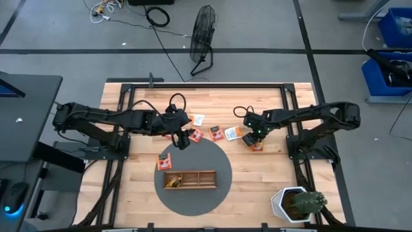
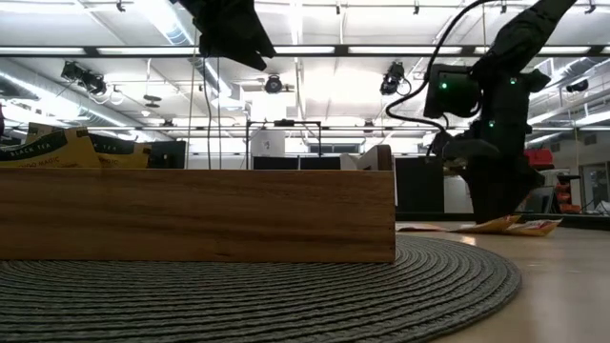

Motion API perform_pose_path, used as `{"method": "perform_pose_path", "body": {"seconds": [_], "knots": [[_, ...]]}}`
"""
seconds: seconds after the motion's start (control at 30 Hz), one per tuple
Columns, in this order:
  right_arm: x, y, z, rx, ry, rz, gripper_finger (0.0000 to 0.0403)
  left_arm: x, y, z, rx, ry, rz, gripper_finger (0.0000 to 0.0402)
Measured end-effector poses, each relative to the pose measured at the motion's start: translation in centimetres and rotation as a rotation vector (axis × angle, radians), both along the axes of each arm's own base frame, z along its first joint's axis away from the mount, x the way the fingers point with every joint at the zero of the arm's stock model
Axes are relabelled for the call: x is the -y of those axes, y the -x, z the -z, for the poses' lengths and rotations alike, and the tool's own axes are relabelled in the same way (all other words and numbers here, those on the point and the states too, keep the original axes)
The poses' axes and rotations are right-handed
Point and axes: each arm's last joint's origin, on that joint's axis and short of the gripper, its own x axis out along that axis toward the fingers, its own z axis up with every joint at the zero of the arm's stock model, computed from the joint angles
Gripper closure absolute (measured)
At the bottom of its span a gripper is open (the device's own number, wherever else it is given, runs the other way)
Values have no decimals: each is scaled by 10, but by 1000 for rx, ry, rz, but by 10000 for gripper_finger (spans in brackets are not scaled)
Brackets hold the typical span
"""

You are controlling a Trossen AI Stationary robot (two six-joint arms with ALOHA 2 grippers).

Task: Pick & Place Tea
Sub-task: Put the yellow tea bag into the left section of the wooden organizer

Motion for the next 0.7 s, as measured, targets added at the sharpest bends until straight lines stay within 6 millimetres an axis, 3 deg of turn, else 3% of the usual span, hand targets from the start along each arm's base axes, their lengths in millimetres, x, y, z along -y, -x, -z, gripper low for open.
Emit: {"method": "perform_pose_path", "body": {"seconds": [0.13,0.37,0.5,0.7], "knots": [[-2,-1,4,-31,14,-16,243,0,0,0,0,1,0,184],[-2,-2,-1,21,48,-73,388,0,0,0,6,14,-11,184],[-2,-1,-11,34,53,-93,395,0,0,0,6,14,-10,184],[-1,-8,-44,90,90,-179,401,0,0,0,5,13,-9,184]]}}
